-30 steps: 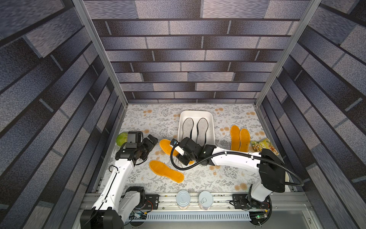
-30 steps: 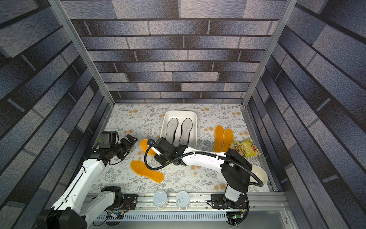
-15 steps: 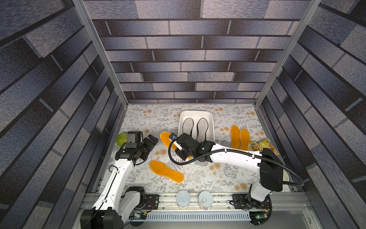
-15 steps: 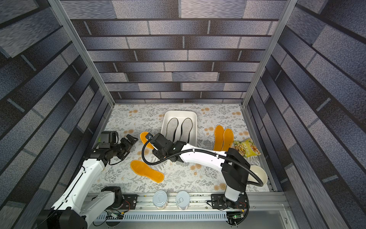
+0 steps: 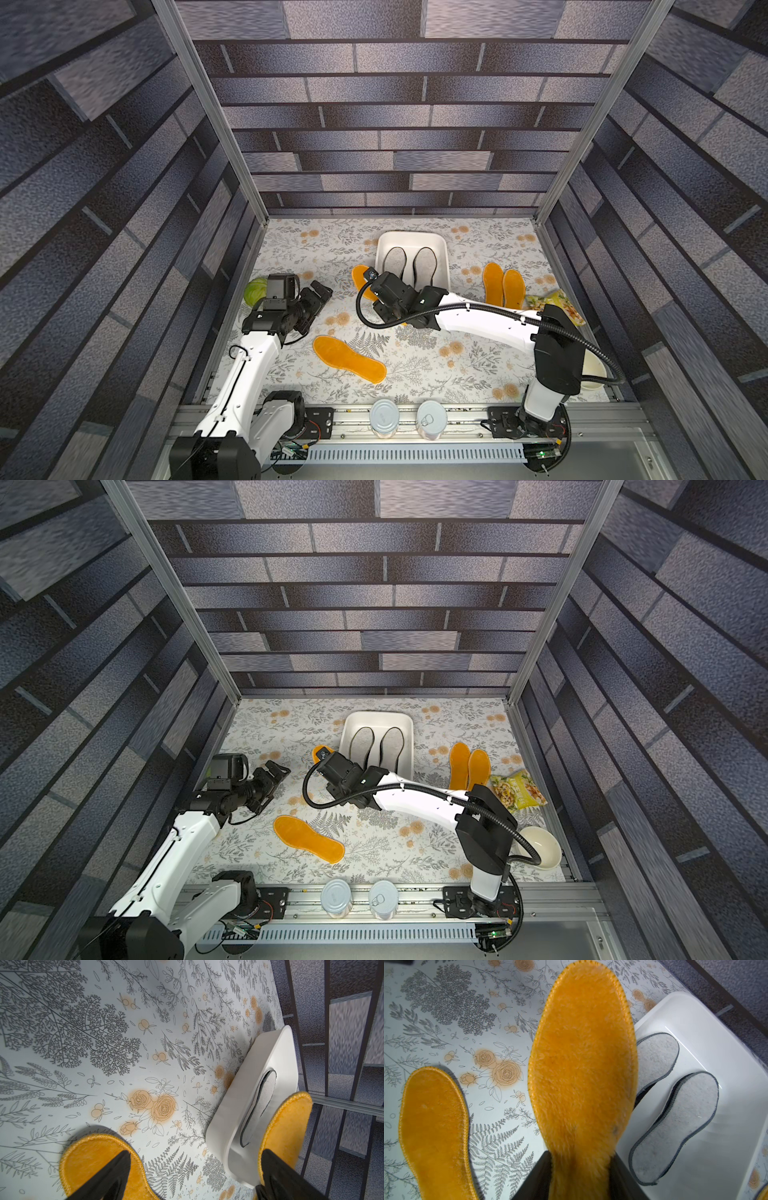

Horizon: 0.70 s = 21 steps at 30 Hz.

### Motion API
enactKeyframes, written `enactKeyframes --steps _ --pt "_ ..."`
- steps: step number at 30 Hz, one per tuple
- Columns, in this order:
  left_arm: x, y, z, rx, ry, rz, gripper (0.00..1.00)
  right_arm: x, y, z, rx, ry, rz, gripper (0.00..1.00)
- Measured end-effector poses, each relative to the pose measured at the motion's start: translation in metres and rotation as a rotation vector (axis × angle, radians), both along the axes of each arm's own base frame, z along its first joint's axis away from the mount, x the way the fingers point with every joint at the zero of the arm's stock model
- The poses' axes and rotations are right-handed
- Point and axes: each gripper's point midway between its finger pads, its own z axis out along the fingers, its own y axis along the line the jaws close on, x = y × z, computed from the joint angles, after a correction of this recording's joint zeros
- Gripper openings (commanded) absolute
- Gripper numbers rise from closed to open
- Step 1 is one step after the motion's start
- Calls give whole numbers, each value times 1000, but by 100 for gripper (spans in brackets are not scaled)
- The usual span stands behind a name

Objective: Put the insoles into the storage box
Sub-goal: Place the insole in the storage box.

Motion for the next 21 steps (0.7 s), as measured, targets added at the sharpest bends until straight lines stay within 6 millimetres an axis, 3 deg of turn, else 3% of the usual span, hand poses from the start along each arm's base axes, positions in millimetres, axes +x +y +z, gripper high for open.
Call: enactKeyframes --steps 7,15,21 --pt "0 -1 0 -3 0 -2 100 28 -22 3 34 8 -146 45" --pt "2 -1 -7 4 26 -16 100 64 -22 16 135 29 -297 47" --pt "9 -5 -4 -10 15 -41 100 92 -24 8 173 81 -436 43"
